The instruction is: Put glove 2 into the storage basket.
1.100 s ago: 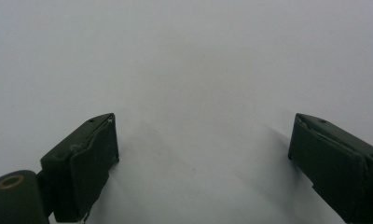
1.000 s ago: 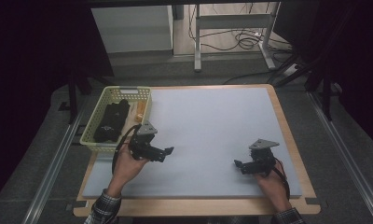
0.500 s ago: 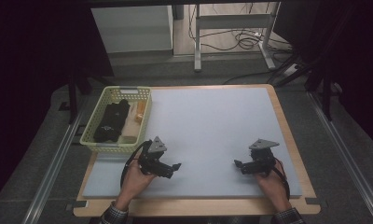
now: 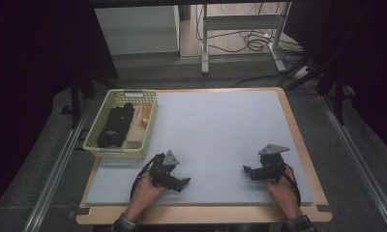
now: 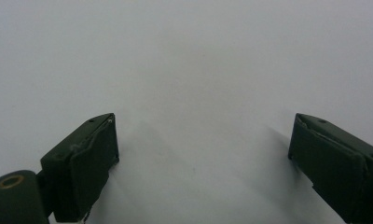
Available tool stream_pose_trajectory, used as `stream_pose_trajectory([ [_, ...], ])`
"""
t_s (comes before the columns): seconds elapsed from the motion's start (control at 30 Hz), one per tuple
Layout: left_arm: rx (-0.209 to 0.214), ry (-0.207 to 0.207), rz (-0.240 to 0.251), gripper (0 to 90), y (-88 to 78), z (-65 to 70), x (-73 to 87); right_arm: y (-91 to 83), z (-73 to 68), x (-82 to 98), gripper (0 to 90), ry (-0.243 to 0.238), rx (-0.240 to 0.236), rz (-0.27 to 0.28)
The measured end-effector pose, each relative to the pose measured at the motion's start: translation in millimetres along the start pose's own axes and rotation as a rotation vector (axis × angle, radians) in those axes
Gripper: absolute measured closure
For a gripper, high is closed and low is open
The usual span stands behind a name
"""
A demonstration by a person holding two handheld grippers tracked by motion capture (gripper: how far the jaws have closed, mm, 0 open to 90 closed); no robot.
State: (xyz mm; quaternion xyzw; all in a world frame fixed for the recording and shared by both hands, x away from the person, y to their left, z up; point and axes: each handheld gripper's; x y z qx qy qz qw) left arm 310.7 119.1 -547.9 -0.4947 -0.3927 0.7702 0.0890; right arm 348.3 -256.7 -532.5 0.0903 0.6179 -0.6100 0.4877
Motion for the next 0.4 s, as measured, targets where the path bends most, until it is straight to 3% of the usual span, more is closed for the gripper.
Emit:
stream_pose_trajectory([
  [0.4,-0.001,-0.008,-0.007,0.0,0.9,0.0,-0.2,0.1,-0.1,0.2,8.0,0.001,0.000,-0.001],
])
Point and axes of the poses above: each handheld gripper's, and its own axes: y roughly forward along the jaws, x roughly out of its underside, z roughly to its right, and after that the axes turned 14 degrees about x, right-handed
